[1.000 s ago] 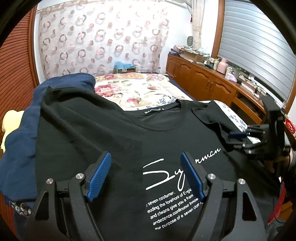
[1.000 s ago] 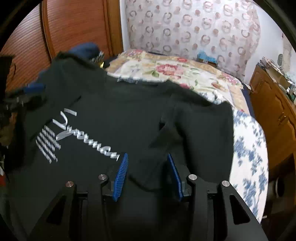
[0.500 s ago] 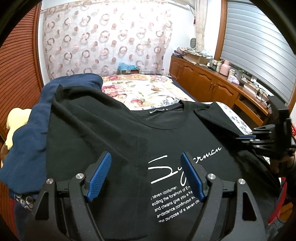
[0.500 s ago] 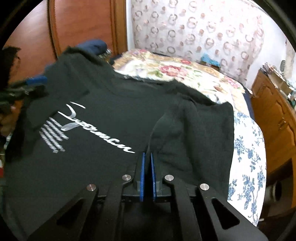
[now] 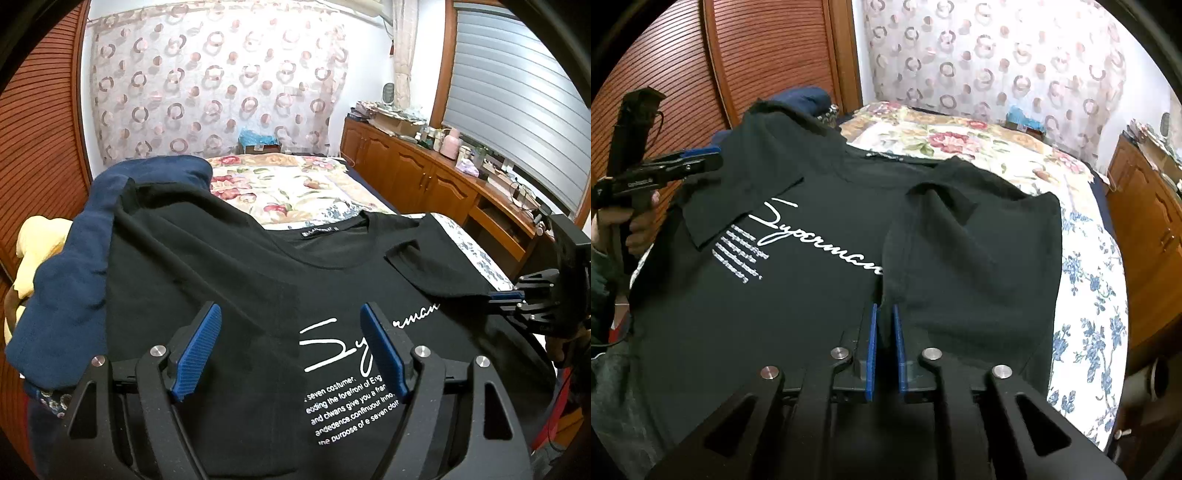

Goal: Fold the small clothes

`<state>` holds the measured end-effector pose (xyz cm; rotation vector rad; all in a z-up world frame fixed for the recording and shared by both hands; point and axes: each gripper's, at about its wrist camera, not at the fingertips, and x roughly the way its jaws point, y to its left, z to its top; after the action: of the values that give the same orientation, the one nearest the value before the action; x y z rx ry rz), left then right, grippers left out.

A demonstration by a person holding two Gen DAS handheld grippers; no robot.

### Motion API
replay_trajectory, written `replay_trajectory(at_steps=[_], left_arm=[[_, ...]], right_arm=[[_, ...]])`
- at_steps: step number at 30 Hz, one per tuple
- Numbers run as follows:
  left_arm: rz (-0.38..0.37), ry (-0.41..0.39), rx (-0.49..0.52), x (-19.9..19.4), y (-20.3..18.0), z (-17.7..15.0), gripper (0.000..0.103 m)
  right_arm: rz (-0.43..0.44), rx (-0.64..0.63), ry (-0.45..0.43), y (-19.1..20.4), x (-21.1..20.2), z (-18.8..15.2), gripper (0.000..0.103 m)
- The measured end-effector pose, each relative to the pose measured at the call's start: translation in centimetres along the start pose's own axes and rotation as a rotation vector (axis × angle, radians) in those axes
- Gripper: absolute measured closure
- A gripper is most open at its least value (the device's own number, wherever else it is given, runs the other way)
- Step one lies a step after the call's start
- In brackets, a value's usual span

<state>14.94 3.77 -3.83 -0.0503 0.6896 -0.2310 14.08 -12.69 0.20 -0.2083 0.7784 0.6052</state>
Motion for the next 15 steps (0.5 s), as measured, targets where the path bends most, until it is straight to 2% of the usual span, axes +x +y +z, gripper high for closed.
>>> replay_trajectory(at_steps=[2,3,5,15], left_arm=[[0.011,-0.007,-0.005,-0.2,0.5,0.3,0.024],[0.016,-0.01,-0.006,-0.3,0.7,0.5,0.024],[0.03,-0.017,-0.013,-0.4,1.4,0.9,0.024],[0.111,-0.011,-0.037,0.7,5.5,3.3,0.024]], right_arm=[[0.002,-0.003,-0.013,-0.5,-0.8,0.2,0.078],[-0.002,-0.004,-0.019,-0.7,-1.1,0.3,0.074],[-0.03,-0.004,-0.029,-1.2,-1.3,0.6,0.057],[-0.153,0.061,-0.023,-6.6,1.5,2.7,0.055]])
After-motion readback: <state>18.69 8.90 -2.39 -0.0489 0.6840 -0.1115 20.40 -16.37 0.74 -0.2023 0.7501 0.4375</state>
